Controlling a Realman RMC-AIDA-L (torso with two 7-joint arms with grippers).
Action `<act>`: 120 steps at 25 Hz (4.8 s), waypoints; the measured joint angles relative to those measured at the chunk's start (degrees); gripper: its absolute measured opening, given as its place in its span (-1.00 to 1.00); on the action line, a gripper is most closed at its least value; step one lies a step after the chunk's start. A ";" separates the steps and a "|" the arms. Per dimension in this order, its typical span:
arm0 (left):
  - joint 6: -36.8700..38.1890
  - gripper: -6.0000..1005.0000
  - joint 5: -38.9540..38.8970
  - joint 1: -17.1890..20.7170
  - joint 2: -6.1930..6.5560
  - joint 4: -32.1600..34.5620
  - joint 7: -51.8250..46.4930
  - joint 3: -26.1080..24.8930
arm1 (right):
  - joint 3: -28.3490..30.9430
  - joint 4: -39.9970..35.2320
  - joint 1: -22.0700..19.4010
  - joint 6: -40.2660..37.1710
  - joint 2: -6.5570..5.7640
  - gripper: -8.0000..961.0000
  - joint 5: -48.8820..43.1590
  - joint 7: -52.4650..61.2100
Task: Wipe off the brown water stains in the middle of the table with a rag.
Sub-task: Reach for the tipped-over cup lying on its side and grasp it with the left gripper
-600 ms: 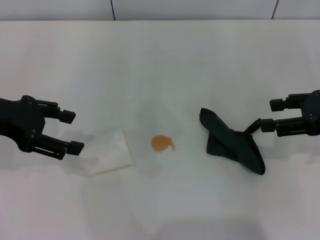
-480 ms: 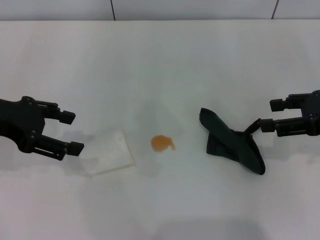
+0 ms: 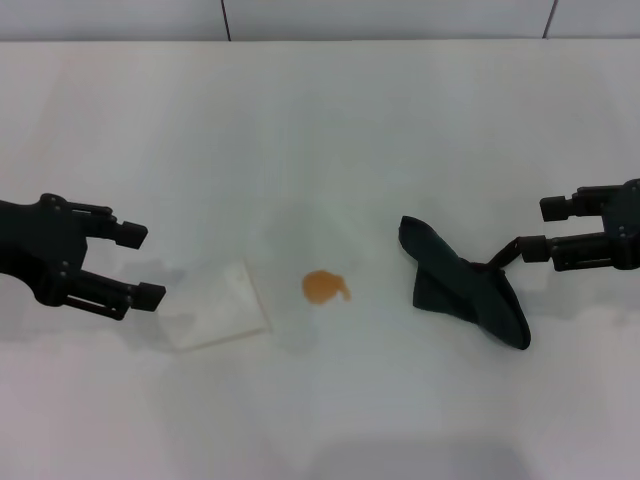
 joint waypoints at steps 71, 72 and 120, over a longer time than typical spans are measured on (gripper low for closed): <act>-6.92 0.77 30.12 -27.93 -3.49 -20.04 -0.06 10.42 | -5.35 2.17 0.53 2.84 0.14 0.60 3.21 1.29; -7.16 0.77 30.18 -27.86 -3.68 -20.05 -0.04 10.44 | -5.45 2.21 0.53 2.84 0.14 0.60 3.25 1.19; -16.58 0.77 30.72 -27.84 -7.46 -22.08 0.50 14.16 | -5.69 2.80 0.66 2.91 0.05 0.60 3.60 0.17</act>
